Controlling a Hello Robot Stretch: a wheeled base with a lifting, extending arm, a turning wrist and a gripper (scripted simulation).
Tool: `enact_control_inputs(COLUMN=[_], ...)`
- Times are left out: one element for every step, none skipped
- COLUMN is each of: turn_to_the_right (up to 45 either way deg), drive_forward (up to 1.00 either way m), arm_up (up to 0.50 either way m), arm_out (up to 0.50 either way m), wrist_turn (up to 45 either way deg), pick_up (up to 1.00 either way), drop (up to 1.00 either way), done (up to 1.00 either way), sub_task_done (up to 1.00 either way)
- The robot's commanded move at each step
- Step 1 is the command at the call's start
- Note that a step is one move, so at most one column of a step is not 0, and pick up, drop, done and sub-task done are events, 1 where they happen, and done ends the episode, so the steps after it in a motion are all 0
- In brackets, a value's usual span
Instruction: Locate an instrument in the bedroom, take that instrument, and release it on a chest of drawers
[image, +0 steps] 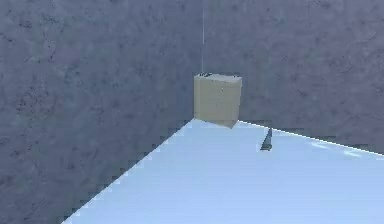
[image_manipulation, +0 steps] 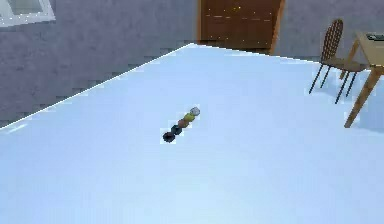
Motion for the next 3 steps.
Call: enact_control_inputs(turn_to_the_right=[45.0, 45.0, 30.0], drive_forward=[0.00, 0.00, 0.00], arm_up=[0.00, 0.00, 0.00], arm_out=[0.00, 0.00, 0.00], wrist_turn=[0.0, 0.0, 0.0], pick_up=[0.00, 0.00, 0.00], drop=[0.00, 0.00, 0.00], done=[0.00, 0.00, 0.00], sub_task_done=[0.00, 0.00, 0.00])
